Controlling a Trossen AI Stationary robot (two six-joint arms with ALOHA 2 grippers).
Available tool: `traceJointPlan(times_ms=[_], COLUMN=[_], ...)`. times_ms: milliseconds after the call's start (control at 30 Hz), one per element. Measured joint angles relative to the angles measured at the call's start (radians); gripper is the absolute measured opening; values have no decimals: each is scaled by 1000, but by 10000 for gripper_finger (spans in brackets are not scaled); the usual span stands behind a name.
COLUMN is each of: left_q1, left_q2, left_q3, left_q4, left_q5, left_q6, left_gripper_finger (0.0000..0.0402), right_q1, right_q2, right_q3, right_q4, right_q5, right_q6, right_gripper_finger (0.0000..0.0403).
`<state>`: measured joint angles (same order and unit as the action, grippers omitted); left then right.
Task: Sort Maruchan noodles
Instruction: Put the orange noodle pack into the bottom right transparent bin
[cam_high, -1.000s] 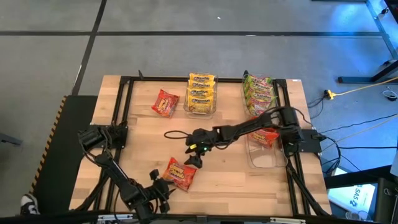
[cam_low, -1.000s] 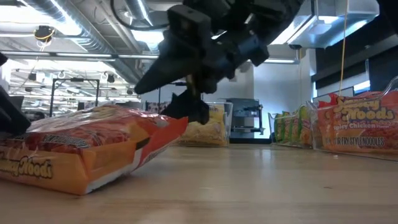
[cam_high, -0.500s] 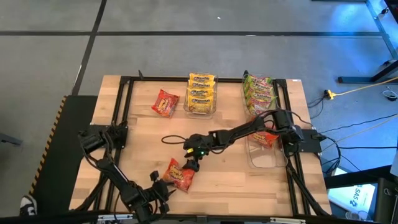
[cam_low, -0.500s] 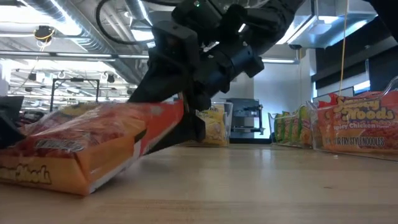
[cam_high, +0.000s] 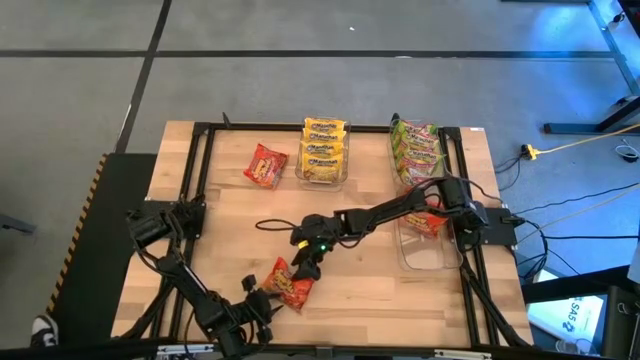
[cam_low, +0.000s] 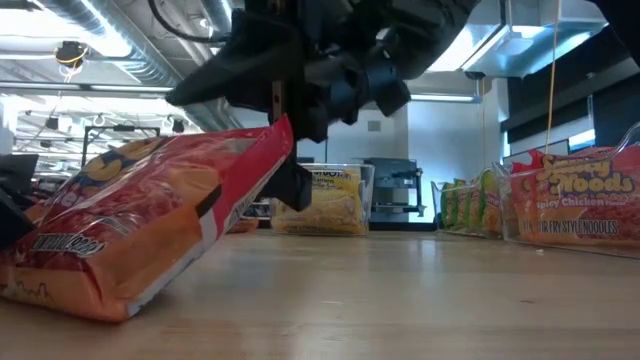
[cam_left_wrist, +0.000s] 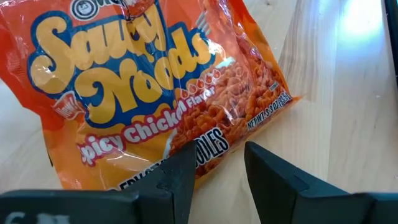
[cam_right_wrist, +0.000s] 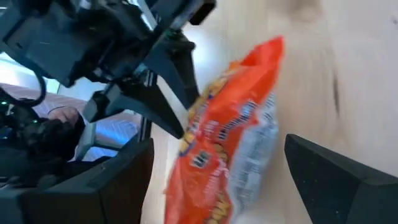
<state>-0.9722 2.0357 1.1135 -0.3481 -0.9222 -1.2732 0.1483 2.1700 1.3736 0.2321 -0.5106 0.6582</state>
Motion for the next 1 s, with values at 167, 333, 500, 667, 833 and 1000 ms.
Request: traceJointPlan(times_ms=[167,333,500,667,833,1000], left_q1=[1,1,2,6,12,18], left_q2=[0,1,2,2,2,2], left_q3=[0,0,-1,-1,-2,-2], left_q4=[0,0,0,0,0,0], left_q5=[-1,-10,-30,-32,-40,-44], left_q6=[1,1,2,11,14,27], left_gripper_finger=[133,133,133,133,133,133], right_q1=[31,61,84,96,94,102], right_q2=[0,12,27,27,43,60], right_q3=[22,25,25,30,29,30], right_q4=[-52,-109,-76,3,-13,0], right_q5=[41,222,264,303,326,311], right_q6=[-1,-8,-10,-16,-19,-12], right_gripper_finger=[332,332,332,328,297,257])
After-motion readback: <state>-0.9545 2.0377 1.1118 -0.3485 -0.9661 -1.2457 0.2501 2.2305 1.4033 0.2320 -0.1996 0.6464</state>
